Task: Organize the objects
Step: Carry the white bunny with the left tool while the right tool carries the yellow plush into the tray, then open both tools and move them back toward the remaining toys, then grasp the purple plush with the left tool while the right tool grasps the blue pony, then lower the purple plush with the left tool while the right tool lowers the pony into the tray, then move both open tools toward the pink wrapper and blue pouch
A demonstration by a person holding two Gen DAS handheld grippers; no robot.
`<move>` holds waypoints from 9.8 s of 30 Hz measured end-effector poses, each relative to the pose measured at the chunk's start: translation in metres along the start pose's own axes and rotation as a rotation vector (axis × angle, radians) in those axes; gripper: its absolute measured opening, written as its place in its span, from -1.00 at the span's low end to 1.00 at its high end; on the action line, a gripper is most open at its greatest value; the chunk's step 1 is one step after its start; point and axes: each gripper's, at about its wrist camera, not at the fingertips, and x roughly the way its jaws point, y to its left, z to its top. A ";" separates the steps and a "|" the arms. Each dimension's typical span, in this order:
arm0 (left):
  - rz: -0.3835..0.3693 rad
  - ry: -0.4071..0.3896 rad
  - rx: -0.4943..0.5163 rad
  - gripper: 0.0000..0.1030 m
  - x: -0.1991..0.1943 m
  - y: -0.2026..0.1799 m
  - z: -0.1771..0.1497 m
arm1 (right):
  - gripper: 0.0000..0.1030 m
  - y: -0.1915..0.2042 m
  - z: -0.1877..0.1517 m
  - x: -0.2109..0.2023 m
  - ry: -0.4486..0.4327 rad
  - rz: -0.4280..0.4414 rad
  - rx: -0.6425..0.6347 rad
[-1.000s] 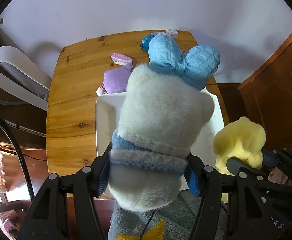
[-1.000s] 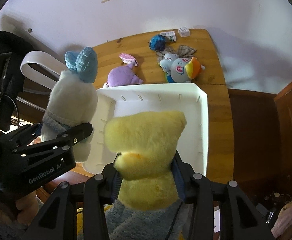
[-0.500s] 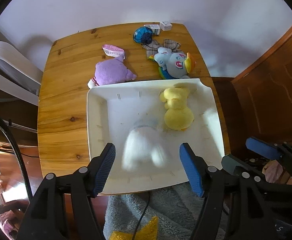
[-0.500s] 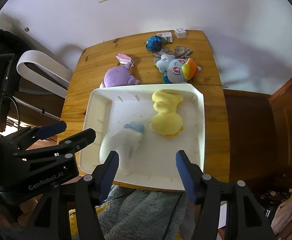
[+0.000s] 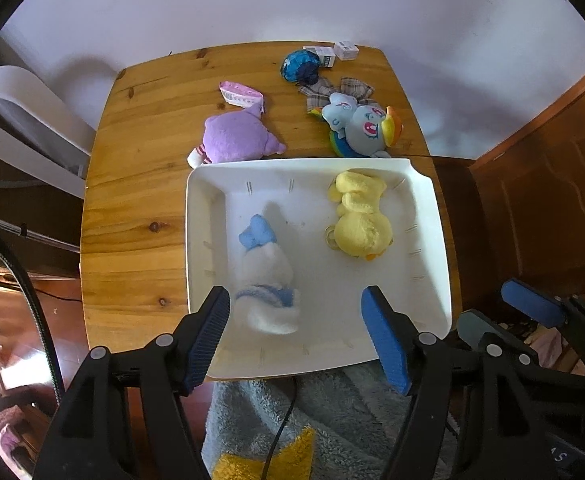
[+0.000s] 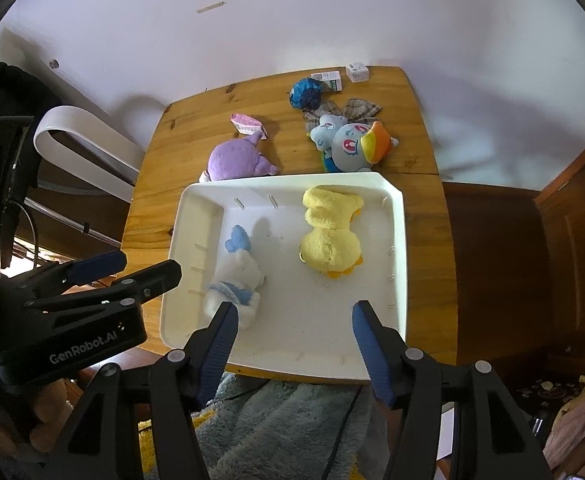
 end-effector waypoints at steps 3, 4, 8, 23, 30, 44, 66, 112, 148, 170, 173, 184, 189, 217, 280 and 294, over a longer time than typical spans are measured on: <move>-0.006 -0.006 -0.009 0.40 -0.003 0.001 -0.001 | 0.17 0.001 -0.001 -0.001 -0.002 0.003 -0.011; -0.008 -0.008 -0.012 0.40 -0.004 0.001 -0.001 | 0.17 0.001 -0.001 -0.001 -0.003 0.004 -0.015; -0.006 -0.020 -0.023 0.40 -0.008 0.002 -0.004 | 0.17 0.002 -0.002 -0.004 -0.010 0.007 -0.032; -0.003 -0.077 -0.023 0.40 -0.023 -0.001 -0.009 | 0.17 -0.002 -0.005 -0.012 -0.037 0.015 -0.060; 0.001 -0.091 -0.021 0.40 -0.028 0.000 -0.005 | 0.17 -0.002 -0.003 -0.016 -0.055 0.019 -0.081; -0.010 -0.152 -0.056 0.40 -0.044 0.026 0.020 | 0.28 0.001 0.016 -0.010 -0.042 0.087 -0.281; -0.065 -0.226 -0.012 0.40 -0.037 0.062 0.101 | 0.28 0.034 0.077 -0.003 -0.113 0.078 -0.319; -0.315 0.312 -0.036 0.40 0.210 0.094 0.184 | 0.46 0.083 0.212 0.248 0.098 -0.171 -0.893; -0.078 0.247 -0.035 0.41 0.242 0.027 0.193 | 0.30 0.095 0.189 0.253 -0.008 -0.156 -1.108; -0.183 -0.116 -0.100 0.35 0.063 0.027 0.169 | 0.18 0.047 0.208 0.035 -0.338 0.253 -0.764; -0.200 -0.179 -0.080 0.35 0.022 0.026 0.153 | 0.18 0.028 0.195 -0.007 -0.390 0.300 -0.744; -0.193 -0.298 -0.023 0.37 -0.049 -0.006 0.105 | 0.19 -0.043 0.134 -0.073 -0.343 0.388 -0.726; -0.146 -0.328 0.020 0.38 -0.063 -0.025 0.088 | 0.19 -0.065 0.106 -0.055 -0.244 0.379 -0.720; 0.204 -0.088 0.256 0.47 0.022 -0.102 0.051 | 0.31 -0.098 0.058 0.009 0.039 0.270 -0.683; 0.395 -0.277 -0.031 0.54 -0.087 -0.059 0.076 | 0.42 -0.076 0.161 -0.039 -0.069 0.342 -0.684; 0.194 -0.216 -0.207 0.54 -0.030 -0.002 0.196 | 0.42 0.004 0.283 0.003 -0.059 0.330 -0.580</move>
